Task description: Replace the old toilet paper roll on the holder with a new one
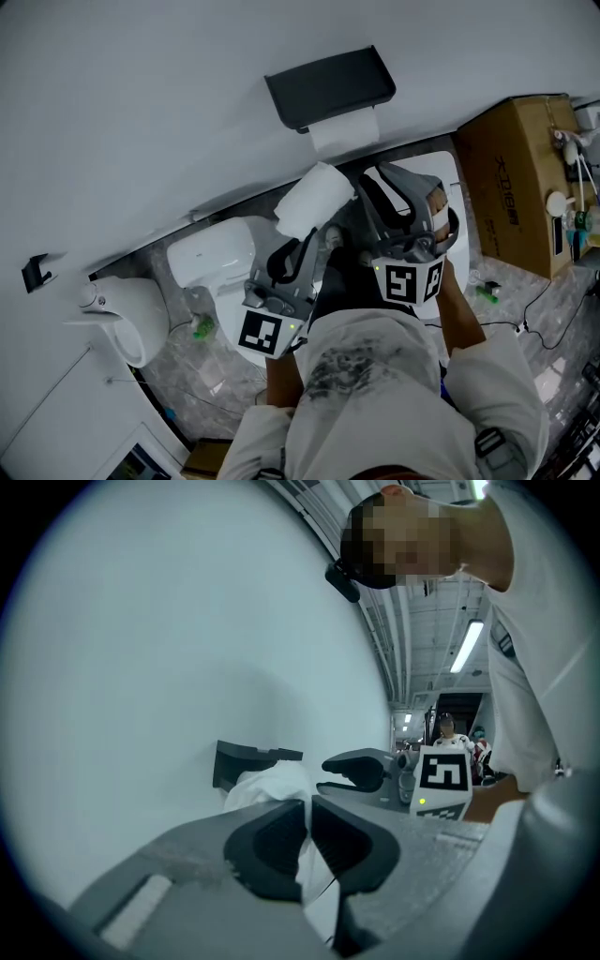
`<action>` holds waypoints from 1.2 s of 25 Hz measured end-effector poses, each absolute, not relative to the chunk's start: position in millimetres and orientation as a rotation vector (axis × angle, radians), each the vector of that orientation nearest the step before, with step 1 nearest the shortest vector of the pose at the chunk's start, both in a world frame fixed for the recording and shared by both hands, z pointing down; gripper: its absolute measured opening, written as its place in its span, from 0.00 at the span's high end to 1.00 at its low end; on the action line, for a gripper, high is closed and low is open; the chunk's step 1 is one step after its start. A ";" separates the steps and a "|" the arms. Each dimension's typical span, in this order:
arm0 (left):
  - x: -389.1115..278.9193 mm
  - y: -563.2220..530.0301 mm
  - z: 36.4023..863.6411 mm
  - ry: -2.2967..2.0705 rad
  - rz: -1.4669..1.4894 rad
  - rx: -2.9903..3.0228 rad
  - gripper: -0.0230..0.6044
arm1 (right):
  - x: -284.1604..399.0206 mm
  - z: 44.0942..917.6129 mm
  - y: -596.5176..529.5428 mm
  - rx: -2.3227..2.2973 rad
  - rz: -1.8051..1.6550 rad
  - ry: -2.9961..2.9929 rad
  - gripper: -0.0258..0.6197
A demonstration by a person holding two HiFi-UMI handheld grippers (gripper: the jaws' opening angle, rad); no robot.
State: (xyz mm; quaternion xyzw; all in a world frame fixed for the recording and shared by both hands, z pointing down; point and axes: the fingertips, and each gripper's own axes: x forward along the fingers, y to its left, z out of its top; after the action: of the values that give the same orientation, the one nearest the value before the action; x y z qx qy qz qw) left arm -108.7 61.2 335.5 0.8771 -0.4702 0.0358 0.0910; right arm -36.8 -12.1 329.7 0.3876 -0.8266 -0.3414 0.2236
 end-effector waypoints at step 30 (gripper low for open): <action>-111.3 46.6 287.3 -1.500 0.083 2.660 0.93 | 7.4 280.6 16.1 1.316 -0.210 -2.691 0.96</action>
State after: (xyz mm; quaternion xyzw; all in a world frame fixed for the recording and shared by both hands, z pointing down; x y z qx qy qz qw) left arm -111.3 46.6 287.3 0.8699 -0.4905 0.0271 0.0435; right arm 7.4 16.1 280.6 0.4374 -0.8939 -0.0697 0.0693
